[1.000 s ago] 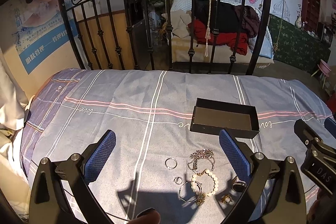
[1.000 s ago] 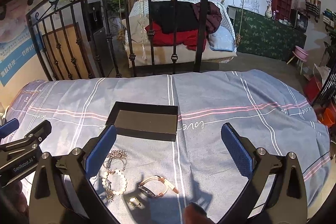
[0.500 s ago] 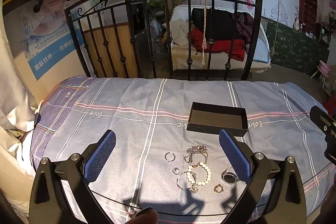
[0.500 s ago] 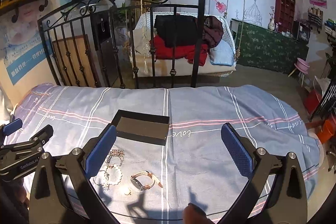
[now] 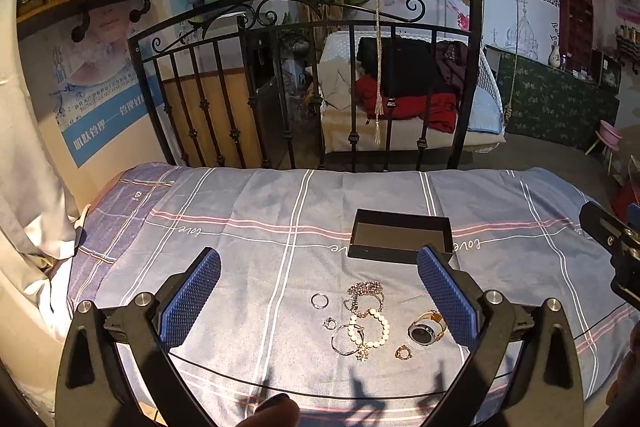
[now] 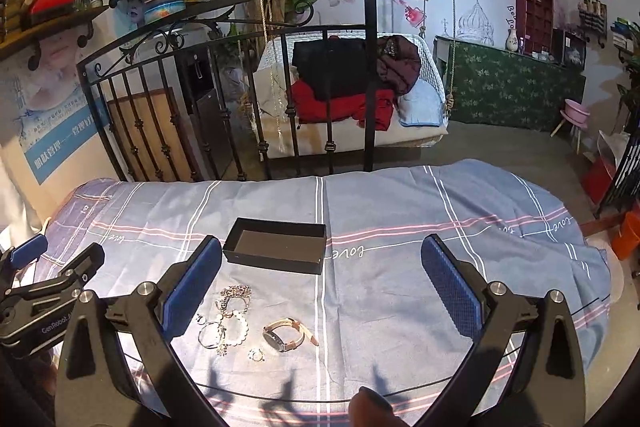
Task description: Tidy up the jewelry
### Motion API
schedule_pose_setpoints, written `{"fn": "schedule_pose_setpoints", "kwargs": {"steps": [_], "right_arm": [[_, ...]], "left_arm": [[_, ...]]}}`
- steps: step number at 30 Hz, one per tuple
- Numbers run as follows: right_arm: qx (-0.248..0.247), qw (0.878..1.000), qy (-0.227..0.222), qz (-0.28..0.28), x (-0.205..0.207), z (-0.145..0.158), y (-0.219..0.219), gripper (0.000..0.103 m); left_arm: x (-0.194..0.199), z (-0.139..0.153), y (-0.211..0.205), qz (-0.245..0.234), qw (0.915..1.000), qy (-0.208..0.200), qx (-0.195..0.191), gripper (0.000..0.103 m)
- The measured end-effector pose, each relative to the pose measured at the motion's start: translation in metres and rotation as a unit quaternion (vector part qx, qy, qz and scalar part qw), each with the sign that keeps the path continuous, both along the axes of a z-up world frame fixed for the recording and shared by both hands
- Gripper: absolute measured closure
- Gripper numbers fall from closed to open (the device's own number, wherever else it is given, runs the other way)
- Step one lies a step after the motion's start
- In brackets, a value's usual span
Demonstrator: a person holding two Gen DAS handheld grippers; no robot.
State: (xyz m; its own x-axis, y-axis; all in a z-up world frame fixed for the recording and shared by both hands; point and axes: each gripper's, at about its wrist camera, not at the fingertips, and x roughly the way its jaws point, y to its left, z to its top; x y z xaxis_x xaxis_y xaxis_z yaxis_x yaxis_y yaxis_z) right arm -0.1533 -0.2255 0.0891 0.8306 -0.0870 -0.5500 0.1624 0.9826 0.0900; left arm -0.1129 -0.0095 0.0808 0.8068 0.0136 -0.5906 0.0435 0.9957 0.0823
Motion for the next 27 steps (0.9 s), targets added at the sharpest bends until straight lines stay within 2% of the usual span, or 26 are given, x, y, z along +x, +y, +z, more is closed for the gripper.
{"fn": "schedule_pose_setpoints", "kwargs": {"steps": [4,6,11,27], "right_arm": [[-0.016,1.000,0.004,0.022,-0.002,0.004,0.005,0.004],[-0.031,0.999,0.003,0.016,-0.005,0.007,0.006,0.004],[-0.012,1.000,-0.001,0.012,-0.011,0.007,0.005,0.004],[-0.008,1.000,-0.004,0.012,-0.012,0.007,0.012,0.004]], "left_arm": [[-0.007,0.003,0.005,0.001,1.0000,-0.005,0.001,0.006],[-0.007,0.004,0.008,0.005,1.0000,-0.006,-0.002,0.006],[-0.009,0.003,0.009,0.004,1.0000,-0.002,-0.008,0.006],[-0.008,-0.001,0.012,0.002,0.9999,0.005,-0.009,0.006]]}}
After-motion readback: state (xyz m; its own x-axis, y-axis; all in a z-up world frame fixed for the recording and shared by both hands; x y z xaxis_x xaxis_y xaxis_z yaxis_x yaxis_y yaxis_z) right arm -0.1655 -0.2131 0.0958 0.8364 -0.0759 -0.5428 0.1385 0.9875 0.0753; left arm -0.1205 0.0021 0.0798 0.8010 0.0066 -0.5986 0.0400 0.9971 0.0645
